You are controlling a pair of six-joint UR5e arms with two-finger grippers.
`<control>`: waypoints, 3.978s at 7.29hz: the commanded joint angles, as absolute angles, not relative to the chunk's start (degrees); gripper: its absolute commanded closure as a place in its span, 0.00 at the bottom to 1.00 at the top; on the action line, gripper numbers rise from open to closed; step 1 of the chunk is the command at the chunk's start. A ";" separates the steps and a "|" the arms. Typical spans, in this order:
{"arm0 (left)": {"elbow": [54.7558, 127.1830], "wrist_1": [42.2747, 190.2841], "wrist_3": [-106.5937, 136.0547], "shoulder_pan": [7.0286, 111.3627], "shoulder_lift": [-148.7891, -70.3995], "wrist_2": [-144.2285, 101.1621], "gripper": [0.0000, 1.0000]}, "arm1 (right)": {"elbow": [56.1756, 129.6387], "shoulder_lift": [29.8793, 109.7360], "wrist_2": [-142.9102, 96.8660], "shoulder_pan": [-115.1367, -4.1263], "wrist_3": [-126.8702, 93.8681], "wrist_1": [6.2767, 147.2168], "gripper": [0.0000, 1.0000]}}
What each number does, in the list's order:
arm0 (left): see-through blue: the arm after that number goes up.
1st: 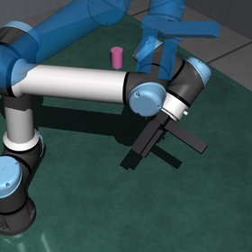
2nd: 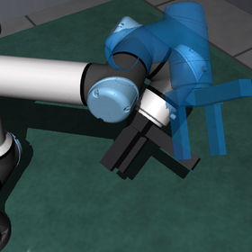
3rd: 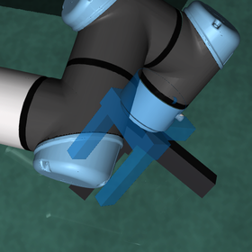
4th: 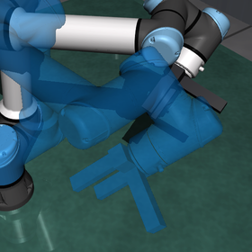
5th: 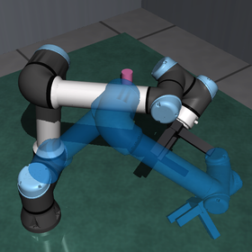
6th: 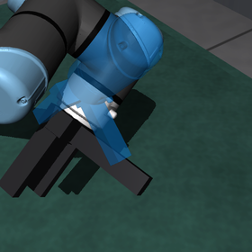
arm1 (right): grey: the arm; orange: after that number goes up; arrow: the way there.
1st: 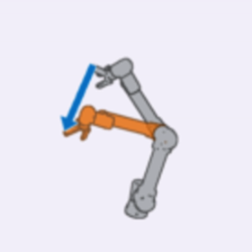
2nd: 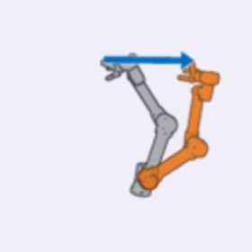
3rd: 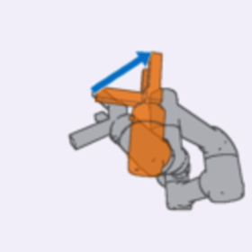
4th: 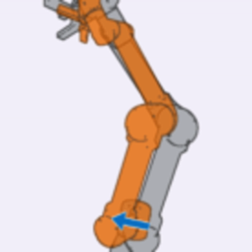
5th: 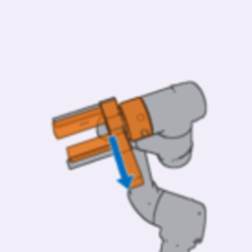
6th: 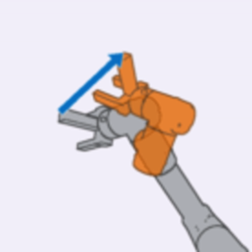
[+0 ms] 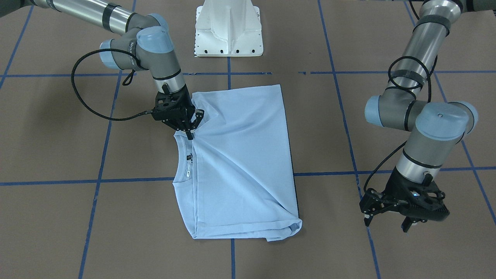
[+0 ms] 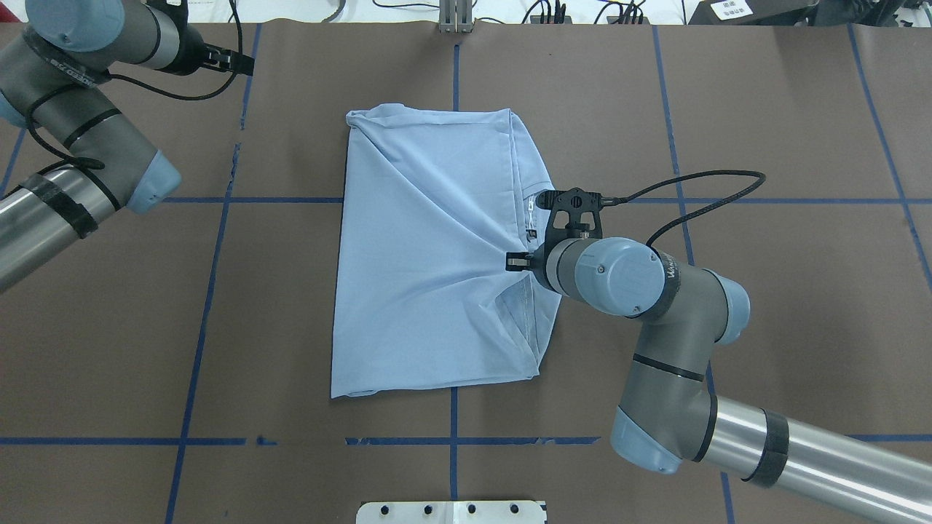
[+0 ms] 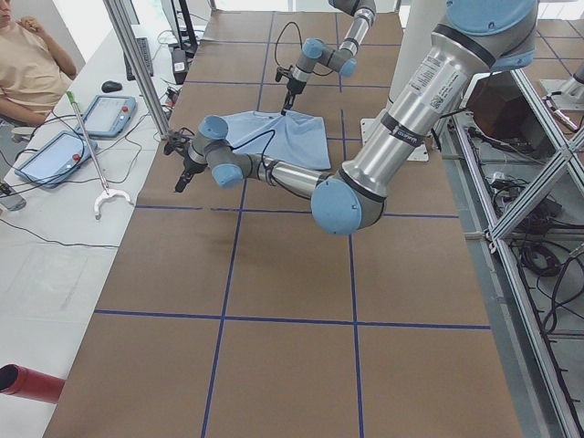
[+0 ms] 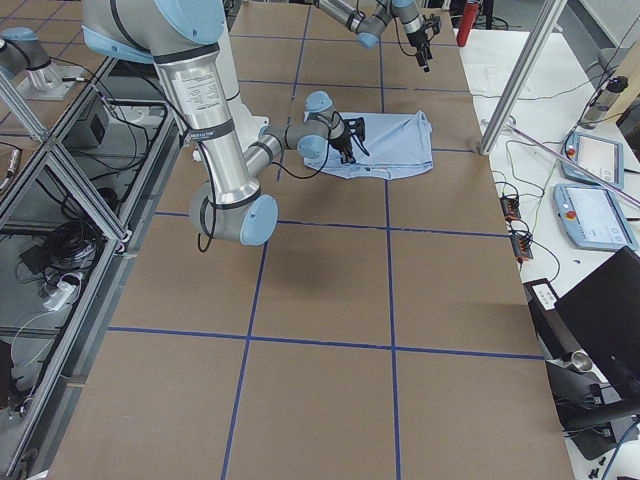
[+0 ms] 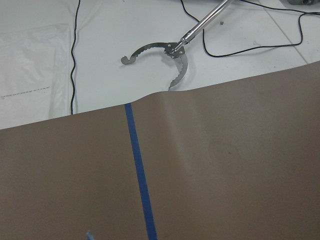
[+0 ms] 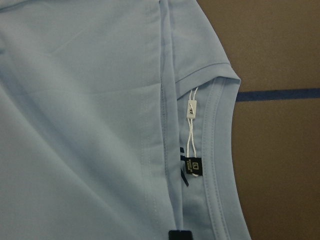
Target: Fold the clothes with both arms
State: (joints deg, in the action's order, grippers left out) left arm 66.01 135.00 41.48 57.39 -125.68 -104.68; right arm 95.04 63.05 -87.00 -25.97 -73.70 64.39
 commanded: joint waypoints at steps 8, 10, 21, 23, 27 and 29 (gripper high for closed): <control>66.09 135.09 42.27 57.22 -125.68 -104.68 0.00 | 101.87 66.35 -81.92 -15.91 -78.75 63.72 0.45; 66.09 135.09 42.36 56.95 -125.68 -104.68 0.00 | 101.95 67.15 -81.91 -15.91 -78.75 64.07 0.46; 66.09 135.09 43.15 56.51 -125.68 -104.68 0.00 | 104.75 68.82 -80.24 -14.76 -78.84 66.86 1.00; 66.18 135.09 43.94 56.25 -125.68 -104.68 0.00 | 112.21 71.53 -75.63 -11.63 -86.51 78.88 1.00; 66.36 135.09 43.94 56.16 -125.68 -104.68 0.00 | 111.89 71.63 -70.59 -9.05 -87.54 79.45 1.00; 66.45 135.09 43.95 56.16 -125.68 -104.76 0.00 | 112.06 70.67 -69.26 -8.18 -87.63 79.54 0.00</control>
